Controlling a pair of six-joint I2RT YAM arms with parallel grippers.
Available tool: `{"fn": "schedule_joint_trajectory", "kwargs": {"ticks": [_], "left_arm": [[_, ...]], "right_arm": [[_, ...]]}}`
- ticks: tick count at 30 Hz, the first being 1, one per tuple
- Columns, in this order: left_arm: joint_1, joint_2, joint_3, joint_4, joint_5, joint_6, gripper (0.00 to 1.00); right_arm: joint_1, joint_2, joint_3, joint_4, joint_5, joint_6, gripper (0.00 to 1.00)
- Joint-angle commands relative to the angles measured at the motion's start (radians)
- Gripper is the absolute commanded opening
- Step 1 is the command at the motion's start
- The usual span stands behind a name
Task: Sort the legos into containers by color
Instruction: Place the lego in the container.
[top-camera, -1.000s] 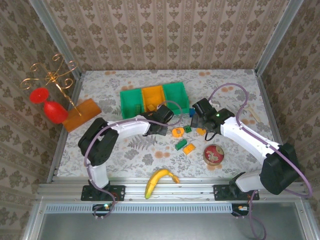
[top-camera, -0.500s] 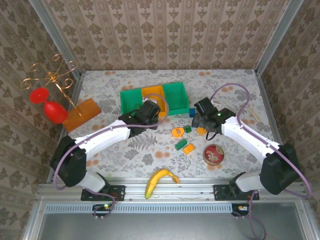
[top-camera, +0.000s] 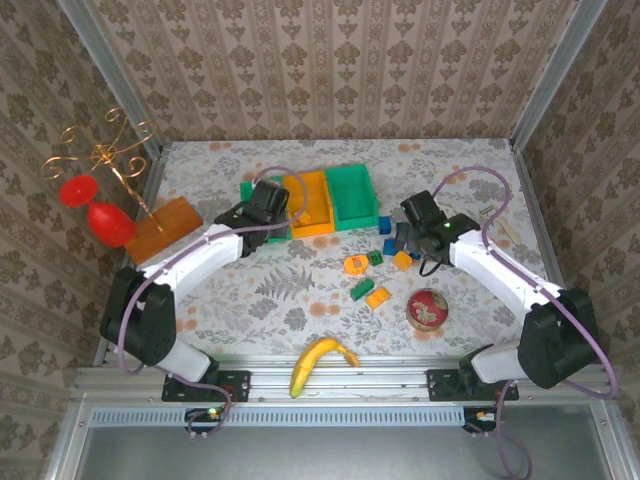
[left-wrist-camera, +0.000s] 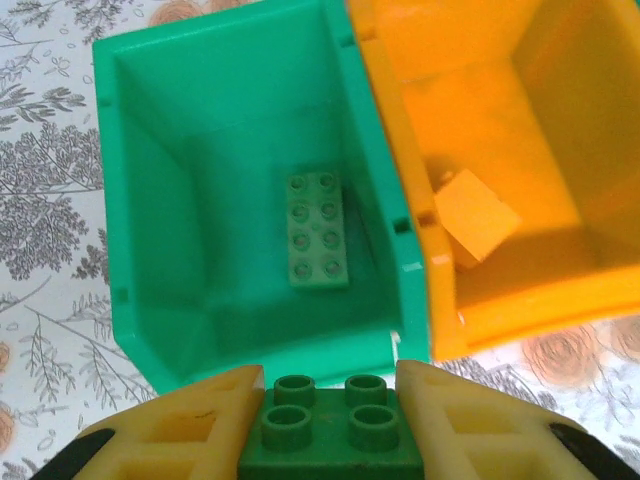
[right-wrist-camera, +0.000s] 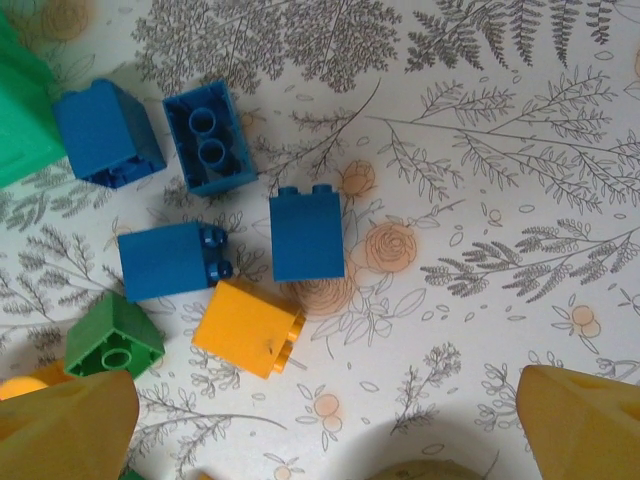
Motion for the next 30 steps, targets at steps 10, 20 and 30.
{"fn": "schedule_joint_trajectory", "kwargs": {"ticks": [10,20,30], "left_arm": [[0.100,0.179,0.165,0.001,0.038,0.071,0.29],[0.165,0.231,0.203,-0.001,0.037,0.081,0.35],[0.172,0.248,0.220,-0.004,0.045,0.091,0.52]], "right_arm": [[-0.121,0.212,0.087,0.054,-0.164,-0.157,0.90],[-0.150,0.376,0.212,0.062,-0.211,-0.215,0.86],[-0.158,0.445,0.300,0.060,-0.236,-0.246,0.84]]}}
